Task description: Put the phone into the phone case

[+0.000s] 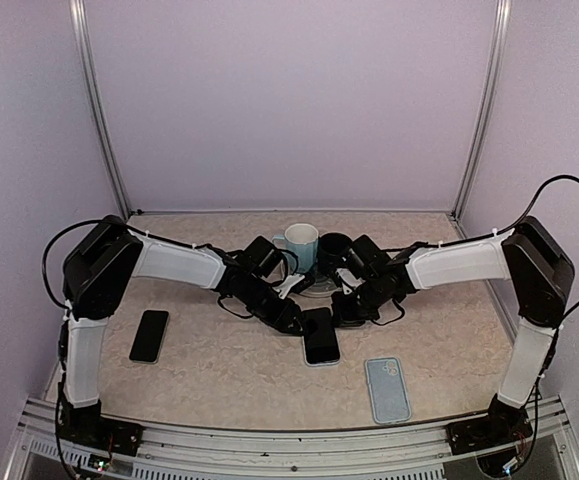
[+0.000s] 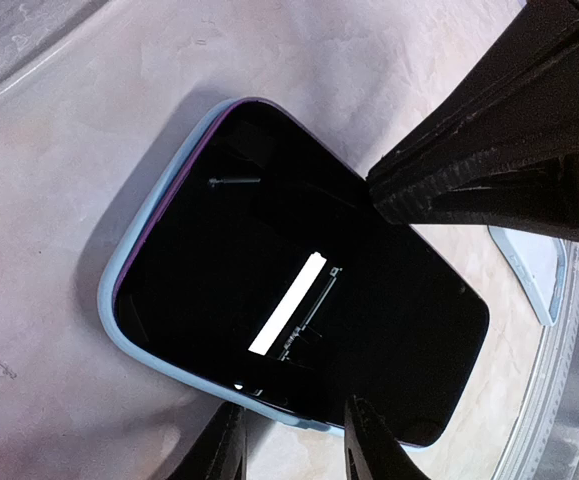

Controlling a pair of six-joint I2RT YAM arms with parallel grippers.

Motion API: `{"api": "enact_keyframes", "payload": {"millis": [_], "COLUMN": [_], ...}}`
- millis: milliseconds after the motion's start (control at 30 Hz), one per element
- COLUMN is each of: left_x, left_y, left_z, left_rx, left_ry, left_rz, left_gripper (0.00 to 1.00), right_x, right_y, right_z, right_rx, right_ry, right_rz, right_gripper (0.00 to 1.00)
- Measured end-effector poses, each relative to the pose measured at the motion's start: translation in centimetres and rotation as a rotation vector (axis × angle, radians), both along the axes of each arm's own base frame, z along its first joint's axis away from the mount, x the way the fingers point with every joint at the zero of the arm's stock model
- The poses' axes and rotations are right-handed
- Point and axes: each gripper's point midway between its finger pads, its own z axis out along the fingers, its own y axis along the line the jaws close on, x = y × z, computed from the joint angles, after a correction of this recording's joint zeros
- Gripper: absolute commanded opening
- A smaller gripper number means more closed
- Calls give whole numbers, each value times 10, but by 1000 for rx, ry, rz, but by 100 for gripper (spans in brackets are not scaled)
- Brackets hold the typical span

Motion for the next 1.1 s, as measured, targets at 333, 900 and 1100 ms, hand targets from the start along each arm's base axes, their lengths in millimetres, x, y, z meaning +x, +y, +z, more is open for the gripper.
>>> {"api": "enact_keyframes", "payload": {"millis": [333,900,1100], "left_x": [0,1,2], "left_y": [-1,1,0], "left_z": [0,0,0], "left_rx": [10,21,18], "left_ry": [12,-5,-7], "left_rz": [-2,-14,-14], "left_gripper": [36,37,37], "right_x": [0,-1,-22], "right_y": [1,15,12], "right_z": [-11,6,33], "right_rx": [-69,-203,-153], "right_ry": [-19,-68,-47], "right_rz": [-41,21,31], "right_gripper": [0,45,45]}}
